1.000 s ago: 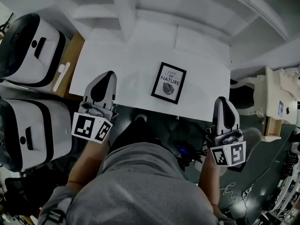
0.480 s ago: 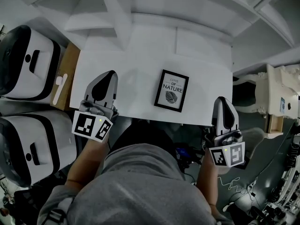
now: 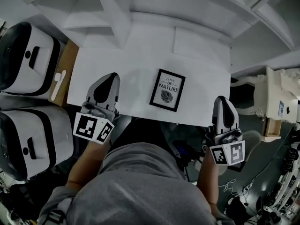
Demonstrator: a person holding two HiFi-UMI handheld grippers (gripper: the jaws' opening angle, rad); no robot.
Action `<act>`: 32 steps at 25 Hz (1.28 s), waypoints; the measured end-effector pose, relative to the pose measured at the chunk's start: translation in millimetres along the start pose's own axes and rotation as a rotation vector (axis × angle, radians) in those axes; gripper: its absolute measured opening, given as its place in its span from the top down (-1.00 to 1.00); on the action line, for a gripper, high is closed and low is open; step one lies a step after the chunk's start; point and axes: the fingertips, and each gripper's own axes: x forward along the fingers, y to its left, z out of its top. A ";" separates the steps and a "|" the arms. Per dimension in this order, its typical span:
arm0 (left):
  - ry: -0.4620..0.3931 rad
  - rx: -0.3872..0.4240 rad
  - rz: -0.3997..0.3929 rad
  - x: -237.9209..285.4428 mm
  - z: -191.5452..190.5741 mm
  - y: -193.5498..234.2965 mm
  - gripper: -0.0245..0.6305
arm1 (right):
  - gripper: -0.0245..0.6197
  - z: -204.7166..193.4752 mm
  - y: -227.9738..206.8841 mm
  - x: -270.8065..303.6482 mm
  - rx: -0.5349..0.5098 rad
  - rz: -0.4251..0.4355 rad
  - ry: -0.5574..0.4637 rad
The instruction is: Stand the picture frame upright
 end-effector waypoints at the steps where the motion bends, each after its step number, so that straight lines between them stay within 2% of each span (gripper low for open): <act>1: 0.002 -0.001 -0.002 0.9 -2.3 -1.8 0.91 | 0.84 0.9 -1.9 -0.2 -0.001 -0.002 -0.007; 10: 0.013 -0.011 -0.019 6.9 -16.4 -18.2 0.91 | 0.84 -12.8 -10.4 -2.8 0.016 0.006 0.009; 16: 0.031 -0.014 -0.014 8.1 -24.5 -19.4 0.91 | 0.84 -19.3 -13.9 0.5 0.027 0.013 0.018; 22: 0.053 -0.017 -0.034 14.0 -32.5 -23.7 0.91 | 0.84 -25.9 -9.2 11.0 0.033 0.040 0.032; 32: 0.085 -0.022 -0.062 24.9 -47.0 -24.7 0.91 | 0.84 -39.6 -12.5 18.5 0.039 0.036 0.065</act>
